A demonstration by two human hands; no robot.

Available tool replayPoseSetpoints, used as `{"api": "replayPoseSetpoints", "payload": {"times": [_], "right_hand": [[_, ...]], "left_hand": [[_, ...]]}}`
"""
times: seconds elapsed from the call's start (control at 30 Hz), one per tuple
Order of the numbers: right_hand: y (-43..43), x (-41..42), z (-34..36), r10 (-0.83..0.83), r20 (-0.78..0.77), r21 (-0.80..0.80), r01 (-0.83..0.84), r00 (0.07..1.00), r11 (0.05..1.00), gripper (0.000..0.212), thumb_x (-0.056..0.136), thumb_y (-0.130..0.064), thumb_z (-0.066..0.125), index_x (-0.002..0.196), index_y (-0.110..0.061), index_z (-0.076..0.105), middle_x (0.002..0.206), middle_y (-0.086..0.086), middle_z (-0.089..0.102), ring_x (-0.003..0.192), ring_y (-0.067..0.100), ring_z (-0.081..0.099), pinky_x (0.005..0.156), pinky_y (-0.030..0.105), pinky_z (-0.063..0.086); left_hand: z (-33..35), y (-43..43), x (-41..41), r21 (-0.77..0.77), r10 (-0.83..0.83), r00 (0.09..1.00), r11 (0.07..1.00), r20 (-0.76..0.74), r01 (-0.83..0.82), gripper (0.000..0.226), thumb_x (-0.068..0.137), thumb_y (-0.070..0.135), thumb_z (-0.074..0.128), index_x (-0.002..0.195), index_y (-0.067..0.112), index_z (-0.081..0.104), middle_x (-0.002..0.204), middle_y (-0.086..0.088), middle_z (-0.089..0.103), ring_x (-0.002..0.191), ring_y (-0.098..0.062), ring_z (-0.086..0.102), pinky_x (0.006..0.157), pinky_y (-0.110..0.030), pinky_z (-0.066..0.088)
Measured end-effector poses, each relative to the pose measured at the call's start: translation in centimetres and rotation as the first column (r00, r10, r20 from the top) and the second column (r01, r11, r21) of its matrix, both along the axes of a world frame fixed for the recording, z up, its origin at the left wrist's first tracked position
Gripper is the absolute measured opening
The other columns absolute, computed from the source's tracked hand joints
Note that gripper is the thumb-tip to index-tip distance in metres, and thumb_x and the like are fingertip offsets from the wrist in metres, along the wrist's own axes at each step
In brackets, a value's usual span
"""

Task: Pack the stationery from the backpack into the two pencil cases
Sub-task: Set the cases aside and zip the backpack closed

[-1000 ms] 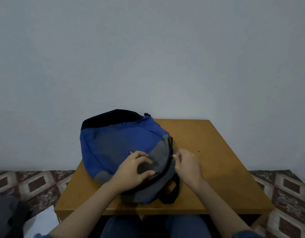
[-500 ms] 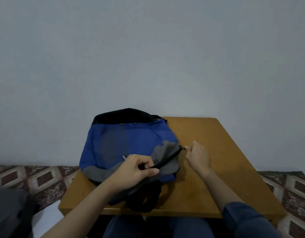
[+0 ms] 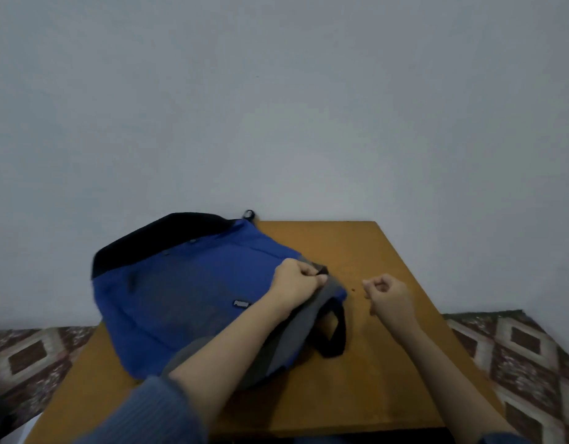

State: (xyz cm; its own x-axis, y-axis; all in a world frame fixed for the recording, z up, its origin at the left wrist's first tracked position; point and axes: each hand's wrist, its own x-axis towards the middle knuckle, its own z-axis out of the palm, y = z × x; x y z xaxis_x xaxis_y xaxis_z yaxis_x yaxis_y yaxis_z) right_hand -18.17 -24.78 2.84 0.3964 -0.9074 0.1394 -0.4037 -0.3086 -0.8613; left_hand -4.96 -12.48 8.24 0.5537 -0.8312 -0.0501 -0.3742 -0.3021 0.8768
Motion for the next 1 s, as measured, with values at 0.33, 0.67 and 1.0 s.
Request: {"api": "replayPoseSetpoints", "payload": {"times": [0.33, 0.67, 1.0], "right_hand": [[3.8, 2.0, 1.5, 0.255, -0.171, -0.291, -0.296, 0.952, 0.91, 0.01, 0.087, -0.013, 0.062, 0.078, -0.013, 0.066, 0.07, -0.006, 0.06, 0.061, 0.003, 0.054, 0.057, 0.011, 0.041], [12.2, 9.7, -2.4, 0.302, -0.695, -0.438, -0.717, 0.653, 0.543, 0.039, 0.063, -0.048, 0.068, 0.102, -0.051, 0.064, 0.11, -0.02, 0.067, 0.091, 0.014, 0.067, 0.067, 0.041, 0.058], [8.9, 9.5, 1.2, 0.166, -0.845, -0.279, -0.684, 0.508, 0.674, 0.05, 0.092, -0.023, 0.051, 0.138, -0.038, 0.039, 0.095, 0.006, 0.057, 0.104, 0.029, 0.05, 0.09, 0.04, 0.037]], "left_hand": [[-2.2, 0.2, 7.8, 0.166, -0.107, 0.897, 0.985, 0.429, 0.038, 0.032, 0.095, 0.022, 0.049, 0.124, 0.014, 0.059, 0.13, -0.002, 0.058, 0.12, -0.017, 0.052, 0.097, -0.021, 0.037], [-5.7, 6.9, 18.7, 0.488, -0.151, 0.912, 0.871, 0.383, -0.06, 0.054, 0.084, 0.057, 0.055, 0.13, 0.031, 0.046, 0.14, 0.002, 0.035, 0.131, -0.021, 0.034, 0.112, -0.043, 0.026], [-3.9, 7.3, 13.8, 0.609, -0.207, 0.78, 0.748, 0.591, -0.263, 0.071, 0.085, 0.069, 0.037, 0.129, 0.015, 0.046, 0.128, -0.013, 0.049, 0.115, -0.029, 0.05, 0.093, -0.035, 0.04]]}}
